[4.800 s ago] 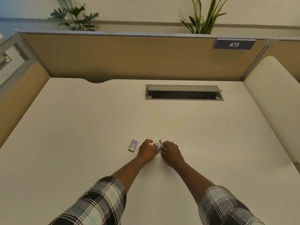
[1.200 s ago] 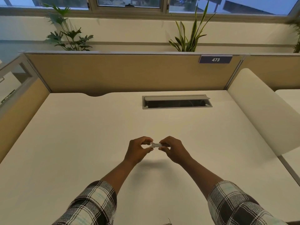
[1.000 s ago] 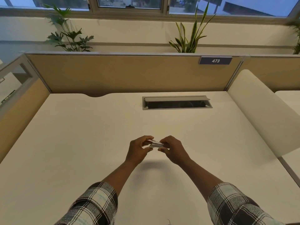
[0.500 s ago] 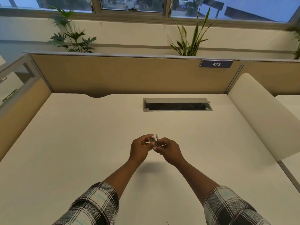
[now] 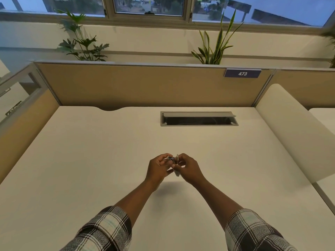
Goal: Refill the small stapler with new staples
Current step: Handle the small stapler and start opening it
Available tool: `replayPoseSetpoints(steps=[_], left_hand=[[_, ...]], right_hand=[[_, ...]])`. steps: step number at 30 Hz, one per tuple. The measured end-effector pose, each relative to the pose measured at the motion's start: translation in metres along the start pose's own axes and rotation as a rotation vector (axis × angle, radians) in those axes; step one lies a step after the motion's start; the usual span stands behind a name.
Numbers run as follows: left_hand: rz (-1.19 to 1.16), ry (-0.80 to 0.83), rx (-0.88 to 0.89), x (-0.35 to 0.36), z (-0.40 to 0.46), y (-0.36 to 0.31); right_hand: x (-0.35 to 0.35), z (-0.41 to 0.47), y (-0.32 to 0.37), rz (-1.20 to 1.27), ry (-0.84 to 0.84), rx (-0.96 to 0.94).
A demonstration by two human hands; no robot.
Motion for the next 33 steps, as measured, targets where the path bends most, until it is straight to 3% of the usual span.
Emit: replayPoseSetpoints(steps=[7,24,28,33], left_hand=[[-0.012,0.048,0.019,0.007,-0.001,-0.003],[-0.237,-0.086,-0.184,0.012,0.010,0.003],[-0.447,-0.244,-0.233,-0.005,0.012,0.006],[-0.530,-0.246,-0.219,-0.026,0.013,0.002]], right_hand=[[0.006,0.001,0.001,-0.039,0.006,-0.061],[0.009,0.002,0.007,-0.135,-0.092,-0.052],[-0.003,0.000,0.012,0.047,-0.193,-0.035],[-0.004,0.000,0.018,0.114,-0.180,-0.095]])
Point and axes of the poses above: each hand's wrist, its own z-axis towards the middle knuckle, its own x-axis out of the palm, y = z × x, the point moved 5 cm from there along z, towards the middle knuckle, and after that the axes turned 10 degrees about z, right-handed, at the moved point
